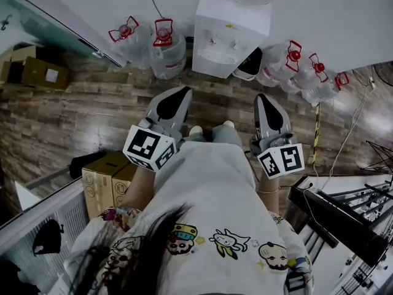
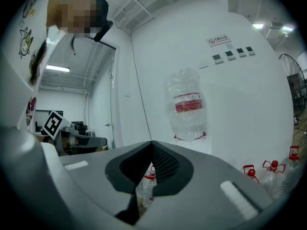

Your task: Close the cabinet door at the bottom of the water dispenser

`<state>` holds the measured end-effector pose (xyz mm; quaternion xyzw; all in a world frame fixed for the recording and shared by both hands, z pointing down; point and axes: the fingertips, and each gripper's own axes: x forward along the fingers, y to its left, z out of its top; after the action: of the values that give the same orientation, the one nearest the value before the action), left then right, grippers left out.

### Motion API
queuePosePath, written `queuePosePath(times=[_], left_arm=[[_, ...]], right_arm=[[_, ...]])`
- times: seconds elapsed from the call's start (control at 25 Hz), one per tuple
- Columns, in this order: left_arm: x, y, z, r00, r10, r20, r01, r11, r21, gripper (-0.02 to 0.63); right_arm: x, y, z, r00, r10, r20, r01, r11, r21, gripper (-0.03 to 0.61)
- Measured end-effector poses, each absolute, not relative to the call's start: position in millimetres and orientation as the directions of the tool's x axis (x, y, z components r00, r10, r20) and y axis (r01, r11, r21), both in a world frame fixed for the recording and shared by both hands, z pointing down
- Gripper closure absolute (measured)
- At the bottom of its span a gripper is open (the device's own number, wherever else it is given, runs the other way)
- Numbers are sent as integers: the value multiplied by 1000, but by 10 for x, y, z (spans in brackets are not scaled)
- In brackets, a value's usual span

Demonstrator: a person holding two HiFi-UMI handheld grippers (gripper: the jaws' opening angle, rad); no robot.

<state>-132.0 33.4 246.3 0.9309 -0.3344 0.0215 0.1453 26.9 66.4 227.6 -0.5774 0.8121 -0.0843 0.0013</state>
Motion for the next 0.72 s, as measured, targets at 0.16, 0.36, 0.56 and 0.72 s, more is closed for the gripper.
queuePosePath(times=[0.16, 0.36, 0.56, 0.72], left_arm=[[-1331, 310, 2447, 772, -620, 137, -633, -731, 254, 615], [-1308, 310, 2415, 779, -613, 131, -625, -742, 241, 614], [-1302, 304, 2401, 782, -612, 119, -621, -749, 231, 615], [-1296, 333, 2410, 790, -601, 118, -611, -763, 211, 615]], right_arm=[[280, 644, 2278, -328, -940, 98, -939, 313, -139, 571], [287, 678, 2298, -325, -940, 106, -940, 309, -141, 571], [265, 698, 2301, -335, -936, 107, -937, 320, -138, 571], [247, 719, 2315, -342, -933, 112, -936, 327, -133, 571]])
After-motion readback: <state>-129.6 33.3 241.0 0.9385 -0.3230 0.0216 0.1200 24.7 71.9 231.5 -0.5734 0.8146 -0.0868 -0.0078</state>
